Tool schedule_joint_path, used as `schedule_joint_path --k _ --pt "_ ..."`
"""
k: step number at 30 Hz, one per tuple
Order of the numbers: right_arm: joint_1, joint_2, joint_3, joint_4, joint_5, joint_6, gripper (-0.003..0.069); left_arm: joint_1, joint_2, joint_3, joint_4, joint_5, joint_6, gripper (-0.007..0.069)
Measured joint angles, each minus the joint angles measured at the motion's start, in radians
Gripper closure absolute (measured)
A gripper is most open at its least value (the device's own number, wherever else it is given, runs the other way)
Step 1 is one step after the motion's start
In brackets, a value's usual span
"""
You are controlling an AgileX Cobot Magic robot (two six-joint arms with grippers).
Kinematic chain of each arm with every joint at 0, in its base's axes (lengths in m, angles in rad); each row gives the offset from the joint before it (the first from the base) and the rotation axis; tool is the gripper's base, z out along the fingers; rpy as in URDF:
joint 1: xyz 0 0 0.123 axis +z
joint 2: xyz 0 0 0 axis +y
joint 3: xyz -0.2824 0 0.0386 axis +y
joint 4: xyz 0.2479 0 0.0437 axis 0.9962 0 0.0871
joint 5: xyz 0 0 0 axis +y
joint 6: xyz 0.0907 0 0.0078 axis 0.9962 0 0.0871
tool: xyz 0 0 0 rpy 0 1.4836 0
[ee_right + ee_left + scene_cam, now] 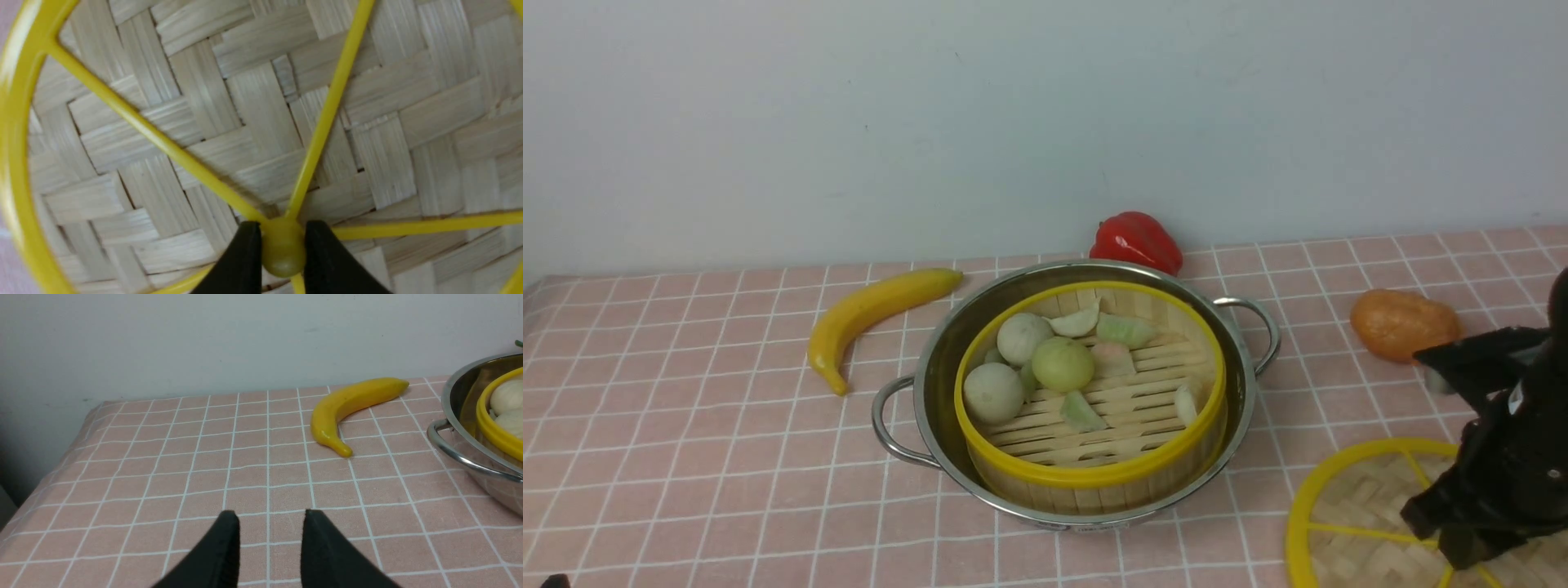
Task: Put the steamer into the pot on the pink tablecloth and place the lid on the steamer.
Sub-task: 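Move the gripper down to the bamboo steamer lid and grasp its center knob, then place the bamboo steamer lid onto the steamer basket in the pot with the right gripper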
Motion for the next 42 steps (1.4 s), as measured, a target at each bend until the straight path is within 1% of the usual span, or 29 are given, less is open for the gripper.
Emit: schedule_joint_path --k 2,4,6,7,8,9,10,11,13,15,17,20,30,34,37,41,42 --pt "0.0 -0.034 -0.014 -0.001 -0.008 0.031 0.051 0.0 0.0 0.0 0.0 0.0 0.0 0.0407" --pt "0.01 -0.114 -0.048 -0.005 -0.021 0.032 0.051 0.0 0.0 0.0 0.0 0.0 0.0 0.0403" --pt "0.048 -0.199 -0.122 0.006 -0.023 -0.061 0.051 0.0 0.0 0.0 0.0 0.0 0.0 0.0403" --pt "0.08 -0.226 -0.183 0.032 -0.01 -0.147 0.051 0.0 0.0 0.0 0.0 0.0 0.0 0.0403" --pt "0.08 -0.228 -0.183 0.032 -0.01 -0.147 0.051 0.0 0.0 0.0 0.0 0.0 0.0 0.0403" --pt "0.123 -0.231 -0.249 0.073 0.013 -0.246 0.051 0.0 0.0 0.0 0.0 0.0 0.0 0.0398" --pt "0.123 -0.231 -0.249 0.078 0.015 -0.258 0.051 0.0 0.0 0.0 0.0 0.0 0.0 0.0398" --pt "0.175 -0.213 -0.325 0.116 0.039 -0.339 0.051 0.0 0.0 0.0 0.0 0.0 0.0 0.0393" --pt "0.239 -0.162 -0.426 0.138 0.081 -0.414 0.051 0.0 0.0 0.0 0.0 0.0 0.0 0.0391" --pt "0.259 -0.138 -0.466 0.138 0.101 -0.43 0.051 0.0 0.0 0.0 0.0 0.0 0.0 0.0392" --pt "0.323 -0.033 -0.6 0.098 0.179 -0.47 0.051 0.0 0.0 0.0 0.0 0.0 0.0 0.0384" --pt "0.363 0.08 -0.705 0.054 0.212 -0.511 0.051 0.0 0.0 0.0 0.0 0.0 0.0 0.0382" --pt "0.398 0.356 -1.032 0.049 0.262 -0.559 0.051 0.0 0.0 0.0 0.0 0.001 0.0 0.0382" --pt "0.399 0.44 -1.111 0.051 0.262 -0.558 0.051 0.0 0.0 0.0 0.0 0.001 0.0 0.0382" --pt "0.399 0.462 -1.117 0.047 0.264 -0.543 0.051 0.0 0.0 0.0 0.0 0.001 0.0 0.0382" --pt "0.399 0.458 -1.118 0.034 0.268 -0.489 0.051 0.0 0.0 0.0 0.0 0.001 0.0 0.0382" --pt "0.399 0.444 -1.12 0.026 0.269 -0.458 0.051 0.0 0.0 0.0 0.0 0.001 0.0 0.0382"
